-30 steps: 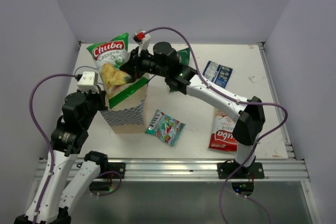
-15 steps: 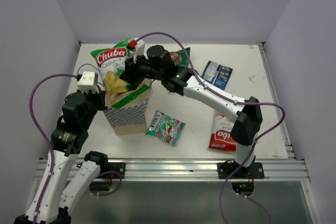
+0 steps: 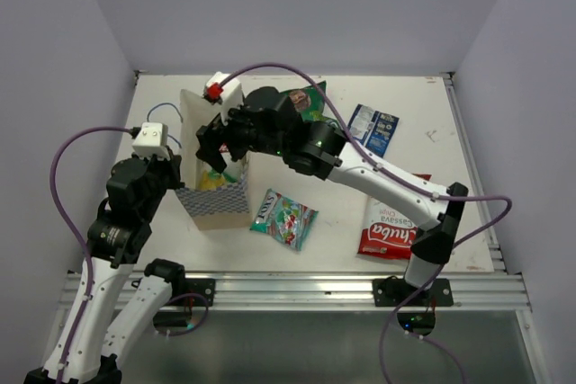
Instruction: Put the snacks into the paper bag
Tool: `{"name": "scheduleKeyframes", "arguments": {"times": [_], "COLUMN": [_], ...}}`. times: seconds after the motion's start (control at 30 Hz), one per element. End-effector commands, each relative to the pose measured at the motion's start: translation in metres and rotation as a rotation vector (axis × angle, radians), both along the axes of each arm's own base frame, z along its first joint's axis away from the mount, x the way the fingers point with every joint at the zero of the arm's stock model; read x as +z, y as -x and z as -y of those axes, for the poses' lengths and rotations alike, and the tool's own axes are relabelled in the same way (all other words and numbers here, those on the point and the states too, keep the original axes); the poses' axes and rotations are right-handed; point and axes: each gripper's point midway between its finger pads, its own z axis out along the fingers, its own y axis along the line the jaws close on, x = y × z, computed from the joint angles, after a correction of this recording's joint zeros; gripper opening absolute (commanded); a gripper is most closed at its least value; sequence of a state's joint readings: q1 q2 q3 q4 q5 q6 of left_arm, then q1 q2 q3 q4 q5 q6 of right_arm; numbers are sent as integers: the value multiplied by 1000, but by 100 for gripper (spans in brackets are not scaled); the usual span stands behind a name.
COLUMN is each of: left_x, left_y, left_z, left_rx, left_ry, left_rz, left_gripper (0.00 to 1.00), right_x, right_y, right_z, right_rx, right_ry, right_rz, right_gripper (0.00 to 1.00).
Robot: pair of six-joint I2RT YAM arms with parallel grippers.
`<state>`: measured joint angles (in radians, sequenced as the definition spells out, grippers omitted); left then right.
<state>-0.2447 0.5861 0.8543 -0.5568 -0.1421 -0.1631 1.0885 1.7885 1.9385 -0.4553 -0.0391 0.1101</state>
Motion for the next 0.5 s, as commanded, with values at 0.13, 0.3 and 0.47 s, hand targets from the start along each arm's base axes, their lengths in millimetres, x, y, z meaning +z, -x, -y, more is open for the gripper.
{"name": "scheduleKeyframes", "arguments": {"times": [0.13, 0.3, 0.47], "left_x": [11, 11, 12], "left_y": [-3, -2, -1], "left_z": [3, 2, 3], "left_rx": [-21, -16, -19], "left_ry": [-7, -8, -5], "left_rz": [49, 53, 56], "left_gripper": [0, 0, 0], "right_x": [130, 83, 2], "right_y": [5, -12, -28], "right_z": [81, 131, 215], "right_rx": [-203, -432, -839], "right_ry": [-183, -29, 95], "right_rz": [189, 158, 59], "right_gripper": [86, 87, 97]}}
